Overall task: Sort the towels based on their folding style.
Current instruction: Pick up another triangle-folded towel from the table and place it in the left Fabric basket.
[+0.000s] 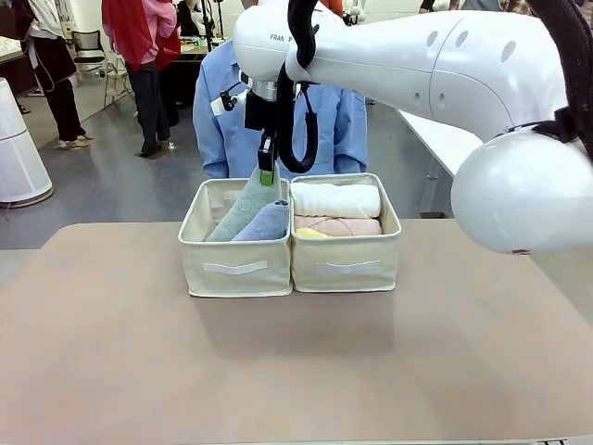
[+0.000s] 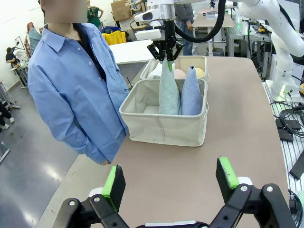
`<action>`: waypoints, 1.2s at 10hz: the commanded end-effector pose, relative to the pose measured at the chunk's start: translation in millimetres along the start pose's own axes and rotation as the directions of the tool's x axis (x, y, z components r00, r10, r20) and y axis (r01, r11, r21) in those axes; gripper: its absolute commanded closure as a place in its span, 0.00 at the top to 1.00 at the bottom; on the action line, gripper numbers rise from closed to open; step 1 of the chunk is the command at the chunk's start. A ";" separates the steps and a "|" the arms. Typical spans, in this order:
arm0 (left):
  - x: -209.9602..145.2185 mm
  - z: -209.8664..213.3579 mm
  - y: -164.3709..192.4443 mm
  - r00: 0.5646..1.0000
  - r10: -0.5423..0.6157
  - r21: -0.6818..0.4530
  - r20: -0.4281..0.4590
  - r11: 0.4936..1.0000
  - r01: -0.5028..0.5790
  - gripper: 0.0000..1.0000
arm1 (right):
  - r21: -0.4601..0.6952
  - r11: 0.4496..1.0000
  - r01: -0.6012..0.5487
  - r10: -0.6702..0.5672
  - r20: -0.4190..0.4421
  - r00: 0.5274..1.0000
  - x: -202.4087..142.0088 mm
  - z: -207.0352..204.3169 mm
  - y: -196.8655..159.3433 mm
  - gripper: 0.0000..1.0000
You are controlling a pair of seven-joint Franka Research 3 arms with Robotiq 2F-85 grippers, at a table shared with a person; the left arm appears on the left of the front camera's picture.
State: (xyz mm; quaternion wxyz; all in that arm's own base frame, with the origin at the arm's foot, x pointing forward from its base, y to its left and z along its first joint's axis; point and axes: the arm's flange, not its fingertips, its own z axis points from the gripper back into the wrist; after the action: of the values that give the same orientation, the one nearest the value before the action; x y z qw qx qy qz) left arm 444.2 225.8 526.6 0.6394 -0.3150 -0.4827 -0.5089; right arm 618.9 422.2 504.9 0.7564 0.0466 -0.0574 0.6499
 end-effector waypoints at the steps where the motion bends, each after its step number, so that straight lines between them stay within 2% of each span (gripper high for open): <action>1: -0.3 1.9 -2.4 1.000 -0.007 -0.001 -0.007 1.000 0.007 1.00 | 0.001 1.000 0.001 -0.001 -0.018 1.000 11.3 -2.3 -8.5 0.16; 3: -0.3 1.9 -2.4 1.000 -0.007 -0.001 -0.007 1.000 0.007 1.00 | 0.015 0.999 -0.036 0.036 -0.008 0.999 10.9 -12.7 -7.6 0.16; 4: -0.3 1.9 -2.4 1.000 -0.007 -0.001 -0.007 1.000 0.007 1.00 | 0.021 0.998 -0.055 0.054 0.007 0.998 11.6 -12.2 -6.5 0.48; 6: -0.3 1.9 -2.4 1.000 -0.007 -0.001 -0.007 1.000 0.007 1.00 | 0.010 0.998 -0.061 0.060 0.021 0.998 11.3 -5.8 -3.7 1.00; 12: -0.3 1.9 -2.4 1.000 -0.007 -0.001 -0.007 1.000 0.007 1.00 | 0.005 0.997 -0.081 0.080 0.039 0.996 10.3 -0.1 -1.7 1.00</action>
State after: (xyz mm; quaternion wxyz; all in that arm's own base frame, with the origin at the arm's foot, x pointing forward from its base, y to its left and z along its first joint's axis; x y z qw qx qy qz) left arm 444.2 225.8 526.6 0.6394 -0.3150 -0.4827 -0.5089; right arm 618.8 429.6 502.9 0.7352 0.0520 -0.0665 0.6725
